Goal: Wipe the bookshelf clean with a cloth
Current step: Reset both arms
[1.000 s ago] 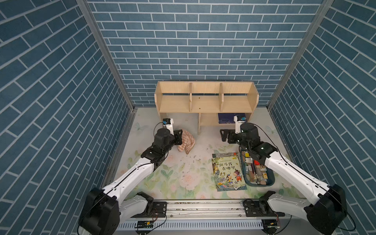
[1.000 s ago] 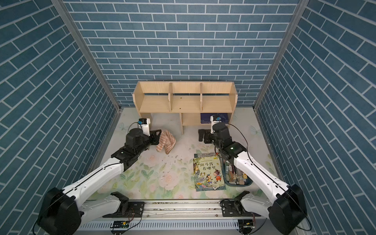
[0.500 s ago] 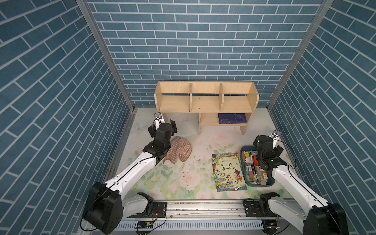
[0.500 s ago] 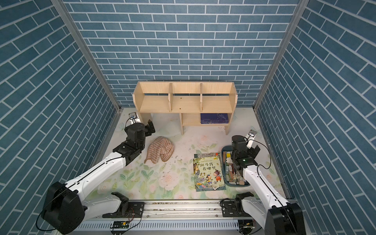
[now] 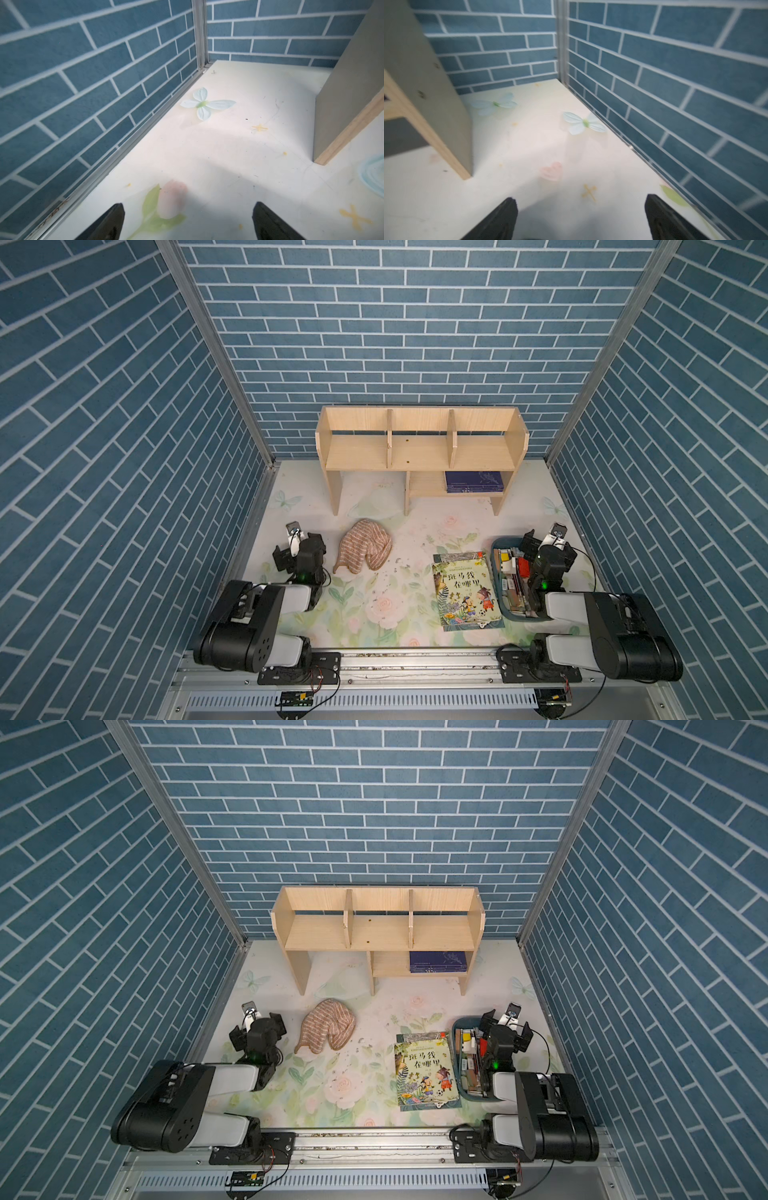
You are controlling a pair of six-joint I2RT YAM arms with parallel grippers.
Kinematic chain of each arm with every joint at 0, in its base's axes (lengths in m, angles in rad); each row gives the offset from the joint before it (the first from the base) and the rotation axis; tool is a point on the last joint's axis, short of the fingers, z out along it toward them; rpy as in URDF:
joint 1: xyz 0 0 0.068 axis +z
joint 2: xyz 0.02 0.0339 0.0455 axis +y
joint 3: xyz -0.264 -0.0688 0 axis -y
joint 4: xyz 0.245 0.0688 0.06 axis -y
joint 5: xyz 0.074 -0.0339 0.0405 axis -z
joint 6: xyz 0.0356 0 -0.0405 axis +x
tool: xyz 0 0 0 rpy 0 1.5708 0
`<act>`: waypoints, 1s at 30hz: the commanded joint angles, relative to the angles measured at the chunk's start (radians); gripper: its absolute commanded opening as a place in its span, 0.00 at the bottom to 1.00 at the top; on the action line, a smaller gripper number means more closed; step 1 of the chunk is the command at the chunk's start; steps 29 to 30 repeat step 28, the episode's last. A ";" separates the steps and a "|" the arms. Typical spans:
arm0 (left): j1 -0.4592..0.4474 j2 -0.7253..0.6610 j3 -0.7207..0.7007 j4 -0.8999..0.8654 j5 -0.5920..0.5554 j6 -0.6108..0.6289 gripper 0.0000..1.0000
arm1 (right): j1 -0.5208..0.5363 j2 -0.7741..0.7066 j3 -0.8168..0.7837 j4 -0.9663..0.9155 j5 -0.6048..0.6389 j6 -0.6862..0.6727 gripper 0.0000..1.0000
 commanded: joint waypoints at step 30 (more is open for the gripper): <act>0.042 0.115 0.022 0.368 0.250 0.100 1.00 | 0.039 0.114 0.032 0.193 -0.171 -0.094 1.00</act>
